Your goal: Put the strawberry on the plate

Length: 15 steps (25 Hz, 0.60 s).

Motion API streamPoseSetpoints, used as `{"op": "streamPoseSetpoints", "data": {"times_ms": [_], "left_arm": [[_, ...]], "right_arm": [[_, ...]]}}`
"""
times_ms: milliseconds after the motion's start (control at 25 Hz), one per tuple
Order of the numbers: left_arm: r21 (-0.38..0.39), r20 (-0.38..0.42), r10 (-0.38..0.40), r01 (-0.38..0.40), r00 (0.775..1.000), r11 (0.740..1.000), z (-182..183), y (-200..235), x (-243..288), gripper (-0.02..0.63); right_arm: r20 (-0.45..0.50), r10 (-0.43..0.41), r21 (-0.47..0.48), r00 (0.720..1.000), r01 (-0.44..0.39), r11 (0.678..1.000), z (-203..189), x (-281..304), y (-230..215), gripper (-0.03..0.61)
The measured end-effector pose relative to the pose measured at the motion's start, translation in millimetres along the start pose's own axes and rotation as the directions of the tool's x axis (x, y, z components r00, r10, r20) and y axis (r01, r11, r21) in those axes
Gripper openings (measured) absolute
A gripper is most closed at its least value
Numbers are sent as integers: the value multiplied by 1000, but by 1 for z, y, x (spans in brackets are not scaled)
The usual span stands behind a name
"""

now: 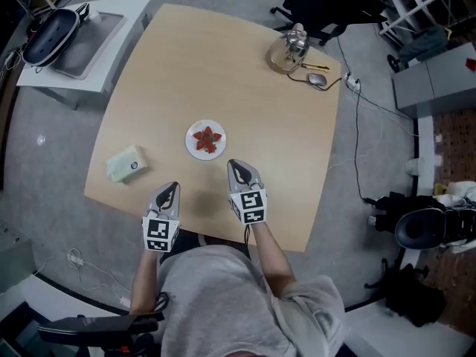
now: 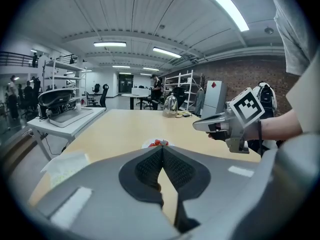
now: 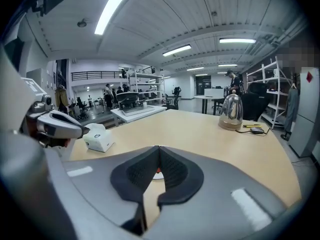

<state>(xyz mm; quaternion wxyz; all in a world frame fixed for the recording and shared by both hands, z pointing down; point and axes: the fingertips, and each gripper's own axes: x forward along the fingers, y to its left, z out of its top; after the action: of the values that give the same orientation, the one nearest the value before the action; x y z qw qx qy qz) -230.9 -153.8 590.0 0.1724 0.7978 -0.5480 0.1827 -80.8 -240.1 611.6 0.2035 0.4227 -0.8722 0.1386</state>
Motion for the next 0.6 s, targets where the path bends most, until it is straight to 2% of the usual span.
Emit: {"op": "streamPoseSetpoints", "data": {"times_ms": [280, 600], "left_arm": [[53, 59, -36, 33, 998, 998, 30, -25, -2, 20], [106, 102, -98, 87, 990, 991, 48, -59, -7, 20]], "right_arm": [[61, -55, 32, 997, 53, 998, 9, -46, -13, 8], [130, -129, 80, 983, 119, 990, 13, -103, -25, 7]]}}
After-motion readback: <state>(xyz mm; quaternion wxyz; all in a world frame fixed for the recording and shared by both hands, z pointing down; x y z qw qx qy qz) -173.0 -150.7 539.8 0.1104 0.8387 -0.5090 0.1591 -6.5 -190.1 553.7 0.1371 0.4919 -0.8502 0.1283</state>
